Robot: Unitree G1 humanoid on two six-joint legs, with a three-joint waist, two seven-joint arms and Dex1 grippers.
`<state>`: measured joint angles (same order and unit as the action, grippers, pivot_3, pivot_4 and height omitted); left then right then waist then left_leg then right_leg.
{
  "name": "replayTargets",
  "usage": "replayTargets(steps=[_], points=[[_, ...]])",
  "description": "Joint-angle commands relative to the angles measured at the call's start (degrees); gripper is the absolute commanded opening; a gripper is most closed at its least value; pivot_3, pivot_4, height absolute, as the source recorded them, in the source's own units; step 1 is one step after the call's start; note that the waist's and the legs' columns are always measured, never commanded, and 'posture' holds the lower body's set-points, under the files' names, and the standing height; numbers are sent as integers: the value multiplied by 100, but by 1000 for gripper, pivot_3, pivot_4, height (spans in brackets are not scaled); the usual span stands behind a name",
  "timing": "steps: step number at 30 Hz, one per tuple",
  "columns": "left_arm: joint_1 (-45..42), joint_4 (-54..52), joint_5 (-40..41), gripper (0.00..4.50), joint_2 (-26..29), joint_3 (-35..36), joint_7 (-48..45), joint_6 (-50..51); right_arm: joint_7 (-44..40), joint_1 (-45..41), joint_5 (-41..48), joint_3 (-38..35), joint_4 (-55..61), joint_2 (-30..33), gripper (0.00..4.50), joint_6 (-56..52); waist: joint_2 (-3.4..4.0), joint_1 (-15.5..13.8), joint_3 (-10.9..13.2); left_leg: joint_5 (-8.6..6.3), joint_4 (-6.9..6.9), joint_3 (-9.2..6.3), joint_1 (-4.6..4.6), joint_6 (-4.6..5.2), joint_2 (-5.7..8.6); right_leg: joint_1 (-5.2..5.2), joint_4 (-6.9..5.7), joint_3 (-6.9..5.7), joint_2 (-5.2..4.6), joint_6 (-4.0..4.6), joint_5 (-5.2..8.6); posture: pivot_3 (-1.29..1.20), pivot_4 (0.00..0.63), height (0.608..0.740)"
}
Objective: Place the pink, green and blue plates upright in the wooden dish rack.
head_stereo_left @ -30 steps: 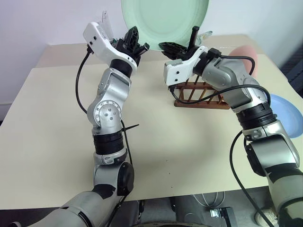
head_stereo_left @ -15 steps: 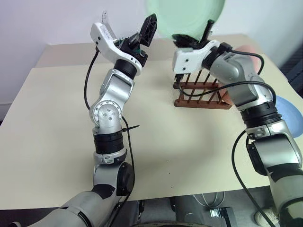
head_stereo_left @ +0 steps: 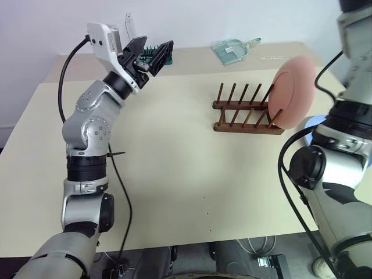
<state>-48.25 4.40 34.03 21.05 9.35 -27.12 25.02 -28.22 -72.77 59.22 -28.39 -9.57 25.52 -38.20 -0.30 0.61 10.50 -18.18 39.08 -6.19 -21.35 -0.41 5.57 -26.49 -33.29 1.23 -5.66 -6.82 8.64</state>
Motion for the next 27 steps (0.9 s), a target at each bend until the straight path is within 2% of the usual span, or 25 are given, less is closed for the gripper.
replayTargets(steps=[1, 6, 9, 11, 16, 19, 27], points=[[-117, 57, -218, 4453, 355, -91, -692, -322, 822, 12, 855, -444, -162, 264, 0, -871, 0, 4, 0, 0, 1, 2, -1, 0, 0, -1, -1, 0, 0, 0, -4, 0, 150, 740], [188, 11, -421, 4453, 941, -299, -1848, -624, 1145, 537, 557, -134, -85, 801, 0, -1461, 2, 19, 0, 0, -2, 10, -5, 1, -1, -10, -4, 2, -1, 0, -6, 0, 150, 740], [586, -185, -18, 4453, 1402, -296, -2834, -215, 1389, 856, 545, 2, -312, 1030, 0, -2140, 15, 52, -7, -2, -5, 29, -5, 4, -6, -19, -9, 12, -2, -1, -7, 0, 150, 740], [735, -239, 74, 4453, 1602, -273, -3174, -95, 1436, 982, 598, -7, -534, 1098, 0, -2486, 15, 49, -7, -2, -6, 31, -6, 4, -9, -21, -10, 12, -1, -1, -6, 0, 150, 740], [887, -359, 354, 4453, 1896, -130, -3539, 324, 1531, 1035, 798, -421, -915, 1103, 0, -2662, 18, 8, -5, -6, 2, 35, -7, 12, -10, -20, -8, 13, 0, 0, -8, 0, 150, 740], [859, -407, 626, 4453, 1909, 48, -3513, 626, 1544, 1093, 690, -462, -952, 1137, 0, -2629, 18, 15, -5, -5, 2, 34, -8, 10, -10, -18, -8, 11, 0, -1, -8, 0, 150, 740], [828, -460, 619, 4453, 1866, 55, -3389, 731, 1804, 1281, 796, -680, -959, 1110, 0, -2773, 18, 21, -5, -5, 2, 37, -7, 10, -10, -17, -7, 11, 0, -3, -9, 0, 150, 740]])
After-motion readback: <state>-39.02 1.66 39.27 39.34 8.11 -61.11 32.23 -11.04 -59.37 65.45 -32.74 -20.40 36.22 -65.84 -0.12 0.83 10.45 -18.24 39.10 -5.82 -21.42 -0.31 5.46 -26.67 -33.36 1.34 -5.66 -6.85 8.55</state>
